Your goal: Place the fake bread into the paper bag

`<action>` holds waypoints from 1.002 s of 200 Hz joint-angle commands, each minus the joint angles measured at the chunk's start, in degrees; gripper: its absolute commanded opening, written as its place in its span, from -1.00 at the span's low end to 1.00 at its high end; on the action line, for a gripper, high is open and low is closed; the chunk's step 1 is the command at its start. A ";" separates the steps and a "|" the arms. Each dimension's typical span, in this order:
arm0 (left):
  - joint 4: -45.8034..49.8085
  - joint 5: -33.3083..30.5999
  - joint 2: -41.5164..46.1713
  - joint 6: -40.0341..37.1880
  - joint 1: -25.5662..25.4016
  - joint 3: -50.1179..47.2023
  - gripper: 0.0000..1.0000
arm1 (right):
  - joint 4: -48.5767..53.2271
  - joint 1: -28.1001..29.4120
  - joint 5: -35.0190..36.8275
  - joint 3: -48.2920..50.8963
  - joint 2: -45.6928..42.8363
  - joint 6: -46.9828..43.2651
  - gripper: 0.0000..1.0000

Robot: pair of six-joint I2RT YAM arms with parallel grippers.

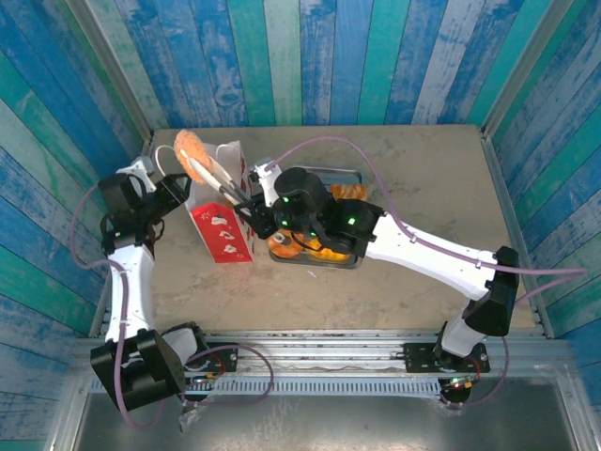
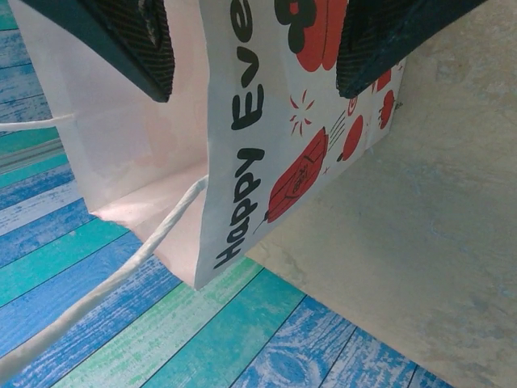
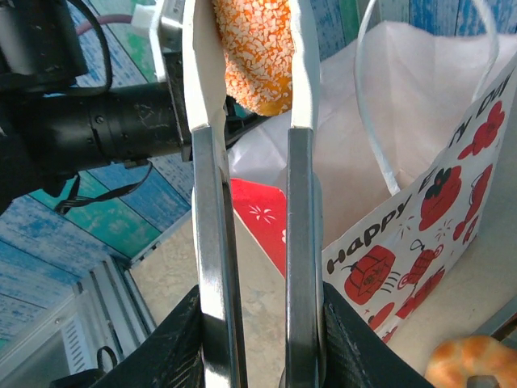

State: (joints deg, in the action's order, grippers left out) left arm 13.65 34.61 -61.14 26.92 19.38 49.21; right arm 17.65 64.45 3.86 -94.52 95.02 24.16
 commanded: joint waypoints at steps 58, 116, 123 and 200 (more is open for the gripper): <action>-1.30 -0.99 -0.38 -0.94 -0.16 -1.63 -0.04 | 3.39 -0.81 3.19 -4.24 4.73 1.49 -0.46; -0.90 -1.65 -0.73 -1.54 -0.13 -1.61 -0.04 | 8.27 -1.00 8.18 -5.06 5.22 -0.43 -0.38; -0.91 -1.69 -0.73 -1.52 -0.13 -1.64 -0.03 | 8.41 -1.06 8.35 -5.06 5.22 -0.47 -0.35; -0.12 0.08 0.74 -1.08 -0.18 -0.15 0.19 | 9.33 -1.48 7.49 -6.68 5.53 -1.09 -0.04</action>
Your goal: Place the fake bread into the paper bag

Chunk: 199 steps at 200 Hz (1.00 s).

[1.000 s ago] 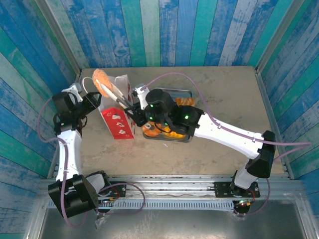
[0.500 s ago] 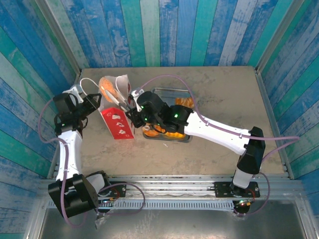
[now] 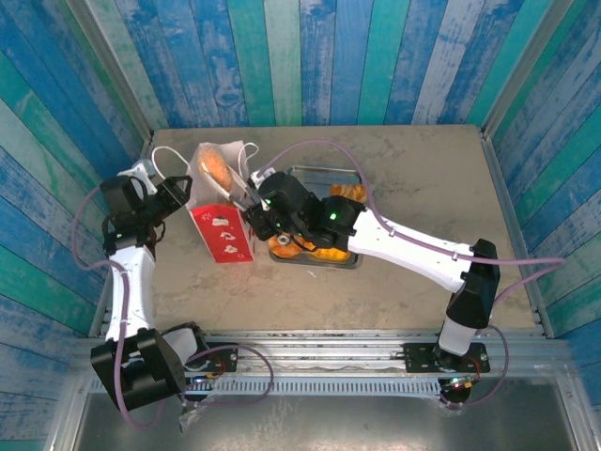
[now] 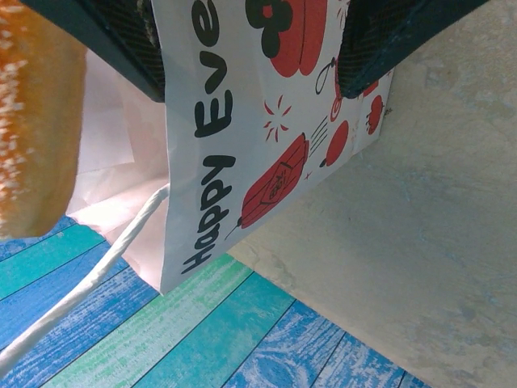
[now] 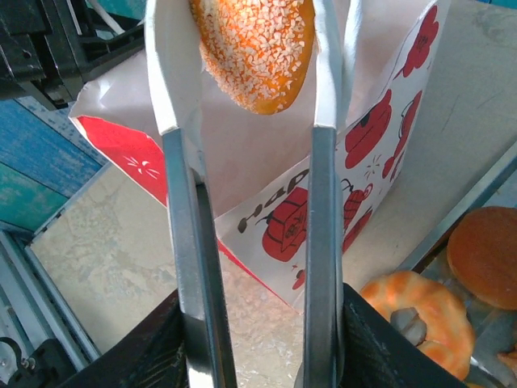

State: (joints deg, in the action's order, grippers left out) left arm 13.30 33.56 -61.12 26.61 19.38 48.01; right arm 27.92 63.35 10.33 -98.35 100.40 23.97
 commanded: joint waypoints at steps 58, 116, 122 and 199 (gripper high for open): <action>1.62 1.32 2.08 -1.41 -0.21 2.17 0.42 | -0.34 -0.54 1.13 -4.20 0.60 -1.53 0.08; 3.26 0.42 2.81 -2.62 -0.16 3.06 0.47 | -0.22 -0.51 0.95 -4.55 0.35 -1.55 0.08; 3.39 0.53 2.93 -2.62 -0.14 3.13 0.48 | -0.37 -0.51 0.87 -4.66 0.30 -1.55 0.08; 4.00 2.66 5.35 -0.86 -0.16 3.07 0.66 | -1.52 -0.98 -3.59 -6.94 -1.97 -2.41 0.07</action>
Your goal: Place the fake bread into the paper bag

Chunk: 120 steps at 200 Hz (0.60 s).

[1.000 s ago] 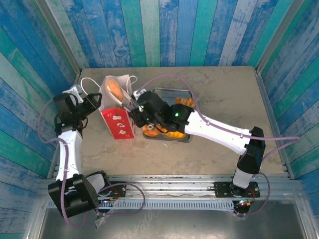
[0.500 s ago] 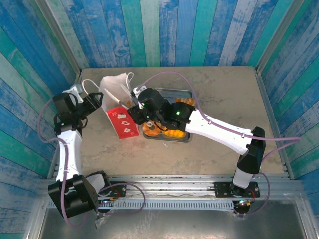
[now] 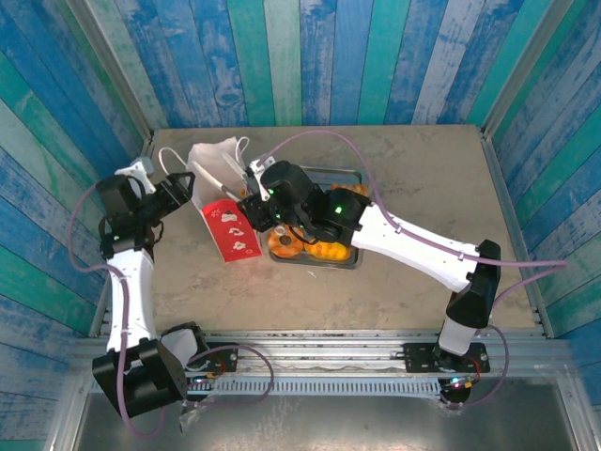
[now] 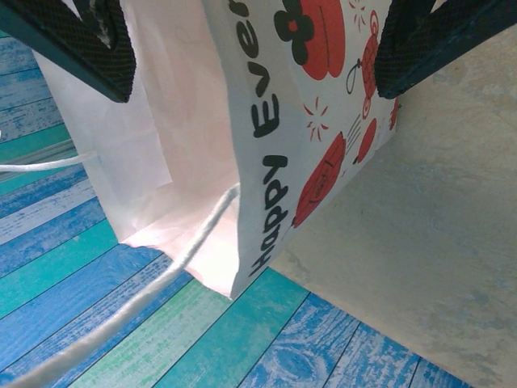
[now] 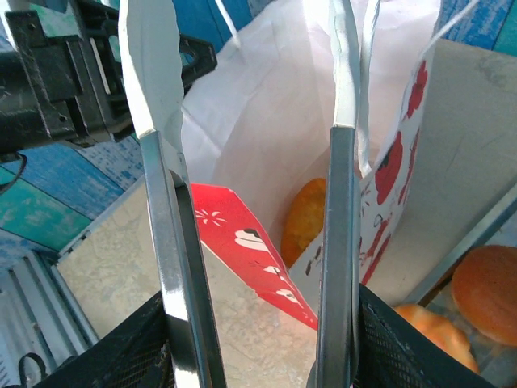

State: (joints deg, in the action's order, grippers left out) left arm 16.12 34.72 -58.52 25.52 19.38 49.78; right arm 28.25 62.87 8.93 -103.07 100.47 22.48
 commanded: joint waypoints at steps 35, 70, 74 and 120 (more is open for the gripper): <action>2.75 2.00 5.71 -0.28 -0.19 0.17 0.82 | -2.71 -1.44 -4.54 -2.65 -4.31 -1.12 0.08; 2.72 2.41 7.94 -0.04 -0.17 -1.08 0.96 | -2.50 -3.18 -7.84 -3.63 -6.55 -1.03 0.07; 2.62 2.45 8.03 0.12 -0.20 -1.21 0.95 | -2.50 -3.45 -8.06 -3.63 -6.97 -1.03 0.07; 2.51 3.55 8.25 0.59 -0.13 -1.61 0.88 | -0.49 -6.32 -8.11 -2.21 -12.27 -1.71 0.07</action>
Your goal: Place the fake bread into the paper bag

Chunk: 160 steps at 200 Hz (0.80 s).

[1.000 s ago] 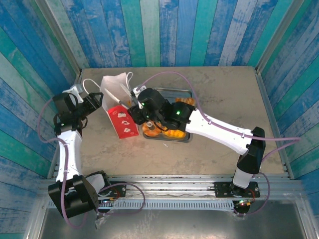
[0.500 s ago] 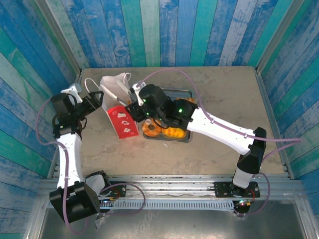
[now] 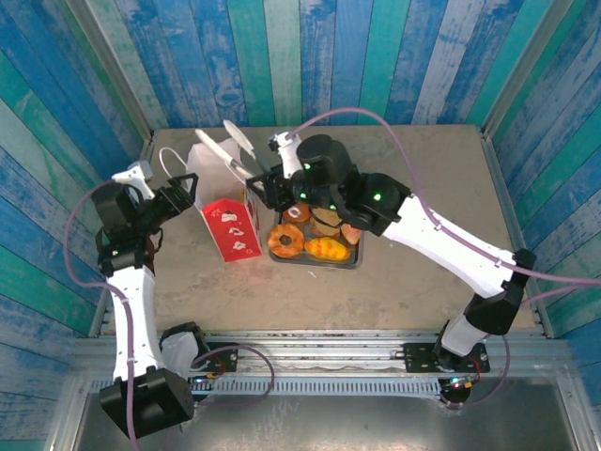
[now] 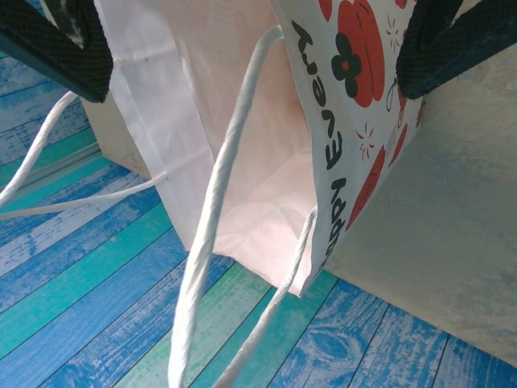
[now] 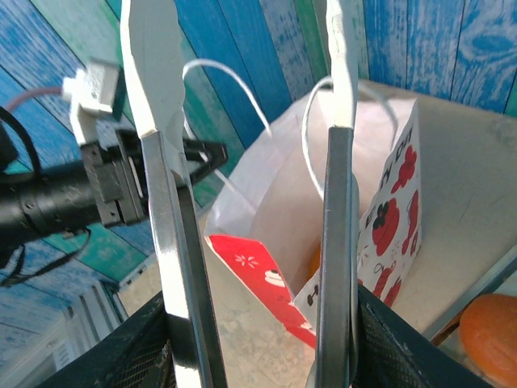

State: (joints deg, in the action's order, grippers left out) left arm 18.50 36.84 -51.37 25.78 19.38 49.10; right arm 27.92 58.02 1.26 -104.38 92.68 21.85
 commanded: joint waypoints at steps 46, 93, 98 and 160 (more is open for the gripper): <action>2.41 -3.05 3.35 -1.27 -0.13 -0.52 0.88 | 7.73 -6.90 1.52 2.81 -9.60 -1.63 0.06; 3.77 -3.23 4.41 -1.54 -0.13 -1.52 0.88 | 17.28 -15.84 1.86 9.65 -13.68 -3.77 0.06; 4.05 -3.22 4.57 -1.80 -0.19 -1.61 0.88 | 18.19 -16.91 2.13 10.39 -14.07 -4.31 0.05; 5.44 -2.13 6.85 -3.11 -0.14 -2.28 0.88 | 27.39 -26.66 1.42 21.71 -19.75 -4.63 0.06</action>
State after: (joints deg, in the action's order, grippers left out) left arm 23.07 34.37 -46.28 23.86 19.38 47.68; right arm 49.84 32.27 2.81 -85.65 76.42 17.28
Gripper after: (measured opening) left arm 0.940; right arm 0.527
